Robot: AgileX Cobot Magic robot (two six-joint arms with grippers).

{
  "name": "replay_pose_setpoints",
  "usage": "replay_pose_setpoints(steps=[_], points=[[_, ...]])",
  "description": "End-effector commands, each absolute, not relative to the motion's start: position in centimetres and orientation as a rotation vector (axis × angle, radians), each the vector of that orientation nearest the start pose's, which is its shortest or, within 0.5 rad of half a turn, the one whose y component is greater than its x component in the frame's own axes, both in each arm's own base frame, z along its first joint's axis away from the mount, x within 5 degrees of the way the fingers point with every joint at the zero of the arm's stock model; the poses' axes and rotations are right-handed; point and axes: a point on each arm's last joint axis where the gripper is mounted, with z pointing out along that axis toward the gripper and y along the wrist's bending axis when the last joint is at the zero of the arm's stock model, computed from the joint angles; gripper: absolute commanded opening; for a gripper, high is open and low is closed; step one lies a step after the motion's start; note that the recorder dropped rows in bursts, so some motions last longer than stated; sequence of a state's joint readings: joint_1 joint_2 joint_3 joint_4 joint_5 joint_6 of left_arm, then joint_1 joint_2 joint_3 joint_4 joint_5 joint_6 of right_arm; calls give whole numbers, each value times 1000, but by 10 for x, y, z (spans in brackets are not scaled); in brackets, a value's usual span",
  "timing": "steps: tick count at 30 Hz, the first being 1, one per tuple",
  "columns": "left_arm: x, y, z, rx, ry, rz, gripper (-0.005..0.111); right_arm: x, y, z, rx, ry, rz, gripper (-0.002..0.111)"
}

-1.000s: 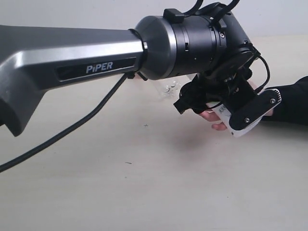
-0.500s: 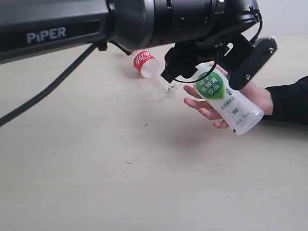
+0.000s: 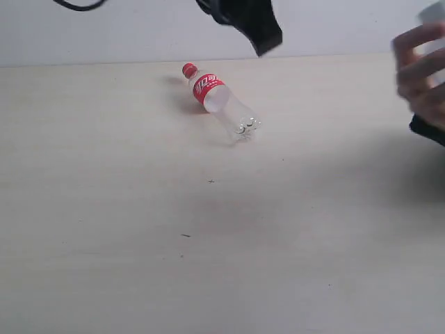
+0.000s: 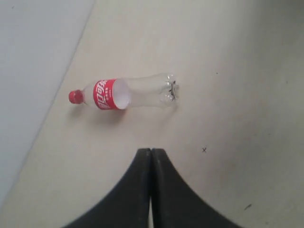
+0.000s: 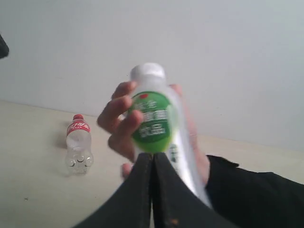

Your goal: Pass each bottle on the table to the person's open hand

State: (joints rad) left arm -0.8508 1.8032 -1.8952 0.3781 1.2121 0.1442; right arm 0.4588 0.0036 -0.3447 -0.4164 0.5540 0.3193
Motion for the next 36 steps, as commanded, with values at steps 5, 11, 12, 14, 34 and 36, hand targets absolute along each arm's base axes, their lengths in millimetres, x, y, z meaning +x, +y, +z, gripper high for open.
replay_pose_setpoints(steps=[5, 11, 12, 14, 34, 36], points=[[233, -182, 388, 802, 2122, -43, 0, 30, -7, 282, -248, 1617, 137, 0], [185, -144, 331, 759, 1875, -251, 0, 30, -7, 282, -248, 1617, 137, 0], [179, -135, 318, 752, 1845, -265, 0, 30, -7, 282, -248, 1617, 137, 0], [166, -117, 294, 729, 1805, -282, 0, 30, -7, 282, -247, 1618, 139, 0], [142, -97, 253, 759, 1623, -340, 0, 30, -7, 282, -248, 1617, 136, 0], [143, -93, 247, 761, 1702, -296, 0, 30, -7, 282, -248, 1617, 136, 0]])
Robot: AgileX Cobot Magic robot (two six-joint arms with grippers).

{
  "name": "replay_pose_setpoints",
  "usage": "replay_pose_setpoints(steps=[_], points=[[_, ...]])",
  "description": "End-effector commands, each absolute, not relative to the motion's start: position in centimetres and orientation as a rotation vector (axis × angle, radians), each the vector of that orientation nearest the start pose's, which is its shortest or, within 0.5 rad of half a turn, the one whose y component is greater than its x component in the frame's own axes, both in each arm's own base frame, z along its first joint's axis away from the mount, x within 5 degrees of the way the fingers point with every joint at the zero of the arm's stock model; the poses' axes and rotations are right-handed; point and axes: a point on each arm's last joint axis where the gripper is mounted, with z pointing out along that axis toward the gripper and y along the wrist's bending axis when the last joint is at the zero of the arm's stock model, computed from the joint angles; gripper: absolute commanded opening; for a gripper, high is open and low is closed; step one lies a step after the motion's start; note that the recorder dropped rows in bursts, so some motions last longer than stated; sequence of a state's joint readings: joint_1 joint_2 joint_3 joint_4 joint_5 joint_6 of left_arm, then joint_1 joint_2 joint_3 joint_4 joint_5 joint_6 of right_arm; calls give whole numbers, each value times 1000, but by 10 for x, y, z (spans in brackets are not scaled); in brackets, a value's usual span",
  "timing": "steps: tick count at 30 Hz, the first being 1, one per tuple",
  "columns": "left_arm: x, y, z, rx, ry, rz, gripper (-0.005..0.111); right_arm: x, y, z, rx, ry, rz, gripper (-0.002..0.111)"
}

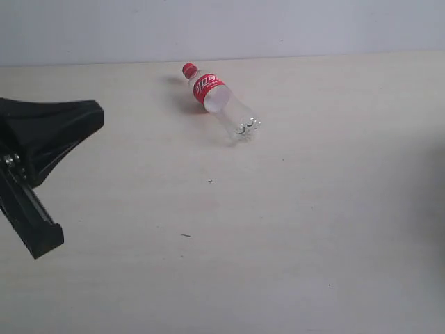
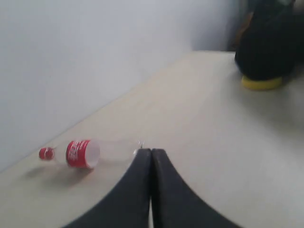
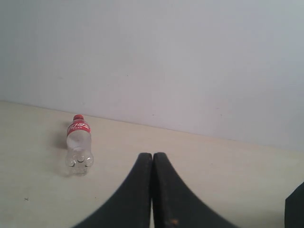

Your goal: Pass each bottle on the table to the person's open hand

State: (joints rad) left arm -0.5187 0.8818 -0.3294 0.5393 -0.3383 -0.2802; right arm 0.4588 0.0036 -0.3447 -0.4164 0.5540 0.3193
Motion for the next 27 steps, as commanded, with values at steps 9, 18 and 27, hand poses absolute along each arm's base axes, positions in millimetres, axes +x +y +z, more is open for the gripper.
replay_pose_setpoints(steps=[9, 18, 27], points=[[141, -95, 252, 755, 1647, -325, 0, 30, -7, 282, -248, 1617, 136, 0], [141, -95, 252, 762, 1648, -317, 0, 30, -7, 282, -248, 1617, 136, 0], [138, -94, 258, 751, 1603, -328, 0, 30, -7, 282, -248, 1617, 136, 0]])
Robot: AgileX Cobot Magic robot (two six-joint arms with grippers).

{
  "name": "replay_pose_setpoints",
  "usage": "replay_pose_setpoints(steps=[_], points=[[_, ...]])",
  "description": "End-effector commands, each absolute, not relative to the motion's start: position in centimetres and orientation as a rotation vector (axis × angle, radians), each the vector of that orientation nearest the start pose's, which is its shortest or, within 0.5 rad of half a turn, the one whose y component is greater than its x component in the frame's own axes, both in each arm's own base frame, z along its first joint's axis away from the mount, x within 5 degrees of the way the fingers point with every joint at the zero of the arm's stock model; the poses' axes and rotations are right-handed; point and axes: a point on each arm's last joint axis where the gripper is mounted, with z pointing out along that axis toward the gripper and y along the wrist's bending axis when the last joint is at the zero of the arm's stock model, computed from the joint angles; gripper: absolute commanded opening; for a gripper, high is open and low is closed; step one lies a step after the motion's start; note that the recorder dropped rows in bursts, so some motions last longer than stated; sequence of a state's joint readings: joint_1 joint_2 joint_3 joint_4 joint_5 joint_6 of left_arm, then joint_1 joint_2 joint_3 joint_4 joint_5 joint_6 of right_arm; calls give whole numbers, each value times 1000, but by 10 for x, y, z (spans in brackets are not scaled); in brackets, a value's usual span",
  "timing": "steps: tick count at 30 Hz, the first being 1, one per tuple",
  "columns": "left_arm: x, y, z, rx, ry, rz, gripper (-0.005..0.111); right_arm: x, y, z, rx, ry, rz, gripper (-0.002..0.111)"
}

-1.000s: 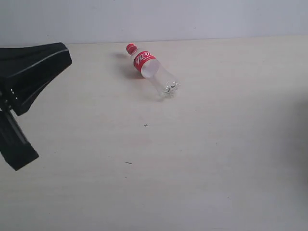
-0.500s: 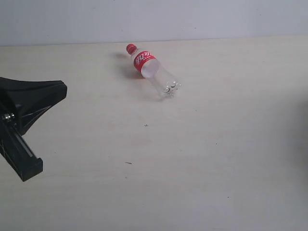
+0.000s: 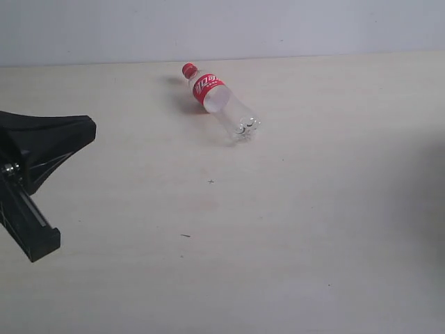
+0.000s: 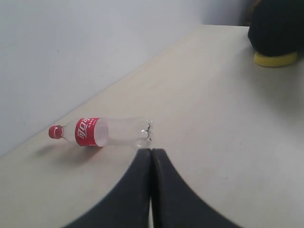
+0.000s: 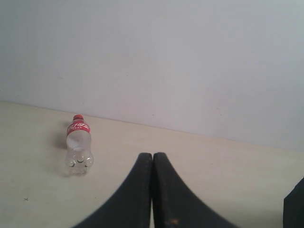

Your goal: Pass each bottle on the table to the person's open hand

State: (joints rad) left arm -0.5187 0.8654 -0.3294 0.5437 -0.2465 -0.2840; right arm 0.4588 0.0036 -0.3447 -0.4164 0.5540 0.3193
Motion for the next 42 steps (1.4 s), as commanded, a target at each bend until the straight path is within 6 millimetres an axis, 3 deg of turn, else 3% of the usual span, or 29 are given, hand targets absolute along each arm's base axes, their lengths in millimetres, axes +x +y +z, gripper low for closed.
replay_pose_setpoints(steps=[1, 6, 35, 38, 42], points=[[137, -93, 260, 748, 1588, -332, 0, 30, -7, 282, -247, 1618, 138, 0], [131, -89, 267, 731, 1552, -325, 0, 30, -7, 282, -247, 1618, 138, 0], [130, -86, 264, 730, 1601, -291, 0, 30, -7, 282, -247, 1620, 138, 0], [130, -86, 265, 802, 1546, -231, 0, 30, -7, 281, -246, 1628, 135, 0], [138, -89, 281, 946, 1420, -47, 0, 30, -7, 281, -246, 1628, 135, 0]])
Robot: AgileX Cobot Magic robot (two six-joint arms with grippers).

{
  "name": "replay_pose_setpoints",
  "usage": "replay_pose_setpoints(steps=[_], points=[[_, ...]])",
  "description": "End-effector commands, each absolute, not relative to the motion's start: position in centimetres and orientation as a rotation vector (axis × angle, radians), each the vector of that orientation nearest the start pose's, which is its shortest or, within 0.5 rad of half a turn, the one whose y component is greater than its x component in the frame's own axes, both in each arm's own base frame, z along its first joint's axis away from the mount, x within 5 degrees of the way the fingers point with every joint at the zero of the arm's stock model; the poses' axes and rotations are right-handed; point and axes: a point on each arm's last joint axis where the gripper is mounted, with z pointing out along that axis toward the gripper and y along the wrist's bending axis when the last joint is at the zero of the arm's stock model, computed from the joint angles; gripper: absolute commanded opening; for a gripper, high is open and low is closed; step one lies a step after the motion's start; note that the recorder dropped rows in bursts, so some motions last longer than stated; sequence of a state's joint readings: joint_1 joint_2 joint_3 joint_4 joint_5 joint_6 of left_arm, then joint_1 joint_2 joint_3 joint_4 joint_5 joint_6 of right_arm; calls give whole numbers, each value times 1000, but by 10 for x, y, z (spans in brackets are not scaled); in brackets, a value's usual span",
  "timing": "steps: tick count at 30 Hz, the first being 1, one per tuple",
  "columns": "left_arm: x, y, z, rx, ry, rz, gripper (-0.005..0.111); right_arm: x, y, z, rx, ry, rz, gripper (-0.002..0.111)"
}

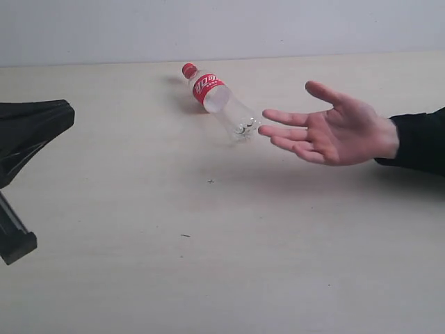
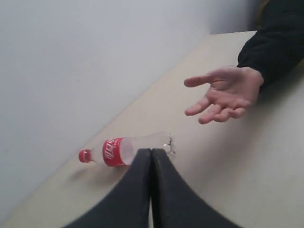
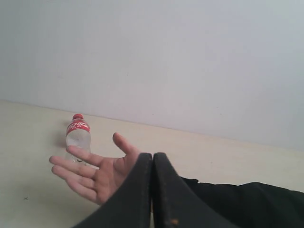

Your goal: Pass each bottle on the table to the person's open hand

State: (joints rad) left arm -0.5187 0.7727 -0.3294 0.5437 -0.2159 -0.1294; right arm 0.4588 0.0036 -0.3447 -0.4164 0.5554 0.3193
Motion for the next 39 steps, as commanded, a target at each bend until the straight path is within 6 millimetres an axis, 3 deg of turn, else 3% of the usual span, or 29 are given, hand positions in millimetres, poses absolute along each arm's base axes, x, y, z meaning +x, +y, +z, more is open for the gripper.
replay_pose_setpoints(steps=[1, 7, 13, 18, 25, 28, 32, 39], points=[[143, -89, 285, 958, 1433, -7, 0, 30, -7, 281, -246, 1628, 135, 0], [209, -79, 324, 988, 1624, 302, 0, 30, -7, 281, -246, 1626, 136, 0], [297, -71, 347, 1112, 1752, 653, 0, 30, -7, 281, -246, 1626, 136, 0], [365, -78, 349, 1376, 1762, 944, 0, 30, -7, 281, -246, 1626, 136, 0], [442, -98, 325, 1882, 1750, 1035, 0, 30, -7, 281, -246, 1626, 136, 0], [465, -110, 312, 1969, 1737, 993, 0, 30, -7, 281, -246, 1626, 136, 0], [483, -130, 293, 2043, 1685, 769, 0, 30, -7, 281, -247, 1625, 134, 0], [479, -169, 266, 2284, 1469, 471, 0, 30, -7, 281, -247, 1625, 134, 0]])
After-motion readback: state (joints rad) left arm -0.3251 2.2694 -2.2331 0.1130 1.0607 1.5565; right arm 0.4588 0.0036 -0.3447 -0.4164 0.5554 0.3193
